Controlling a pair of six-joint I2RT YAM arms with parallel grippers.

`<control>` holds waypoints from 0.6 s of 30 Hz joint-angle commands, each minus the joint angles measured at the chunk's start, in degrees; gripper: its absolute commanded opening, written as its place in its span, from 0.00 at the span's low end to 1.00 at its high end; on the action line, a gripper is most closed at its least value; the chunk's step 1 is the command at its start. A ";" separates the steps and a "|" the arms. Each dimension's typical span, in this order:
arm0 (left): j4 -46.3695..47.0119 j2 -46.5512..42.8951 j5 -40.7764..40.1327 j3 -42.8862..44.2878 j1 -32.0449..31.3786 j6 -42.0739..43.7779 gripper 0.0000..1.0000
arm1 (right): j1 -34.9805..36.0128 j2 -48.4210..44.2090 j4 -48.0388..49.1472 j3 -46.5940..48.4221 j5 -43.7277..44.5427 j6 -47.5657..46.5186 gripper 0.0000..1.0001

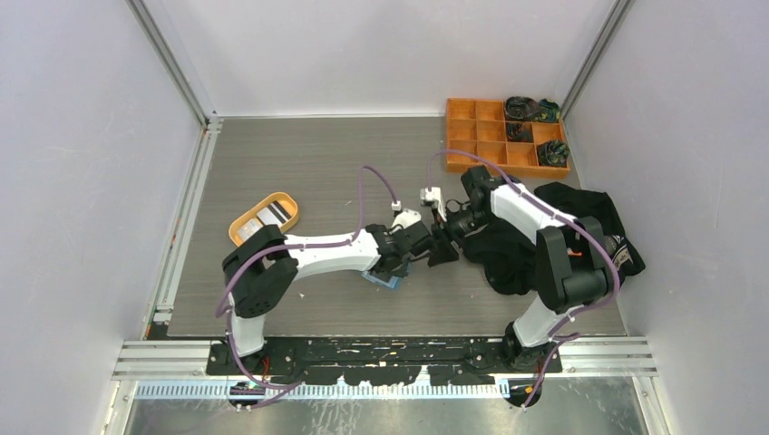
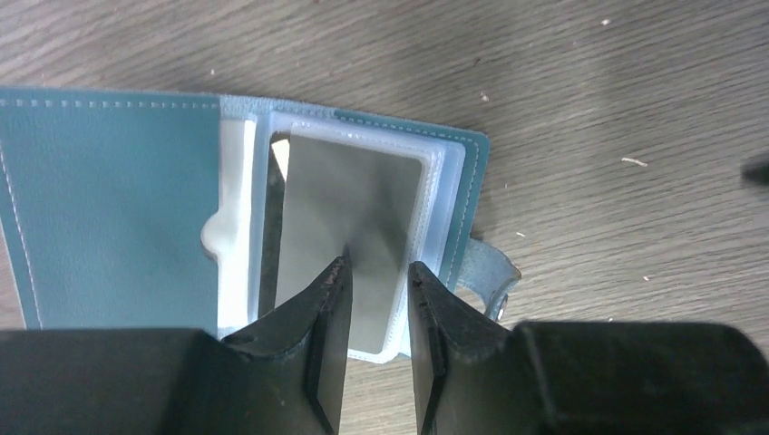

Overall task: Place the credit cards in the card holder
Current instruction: Open the card holder at the center of the board.

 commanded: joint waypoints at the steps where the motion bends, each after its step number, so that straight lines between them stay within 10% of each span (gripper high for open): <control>1: 10.99 -4.27 6.71 -3.27 1.87 4.89 0.30 | 0.83 -5.85 -12.68 -3.18 -9.30 -33.53 0.68; 9: 17.12 -8.72 11.84 -9.25 3.29 9.14 0.35 | 2.96 -11.07 -3.06 -8.90 -4.73 -33.85 0.79; 18: 26.84 -28.82 13.22 -26.54 8.74 12.05 0.68 | 7.04 -18.09 15.60 -16.26 1.48 -22.24 0.85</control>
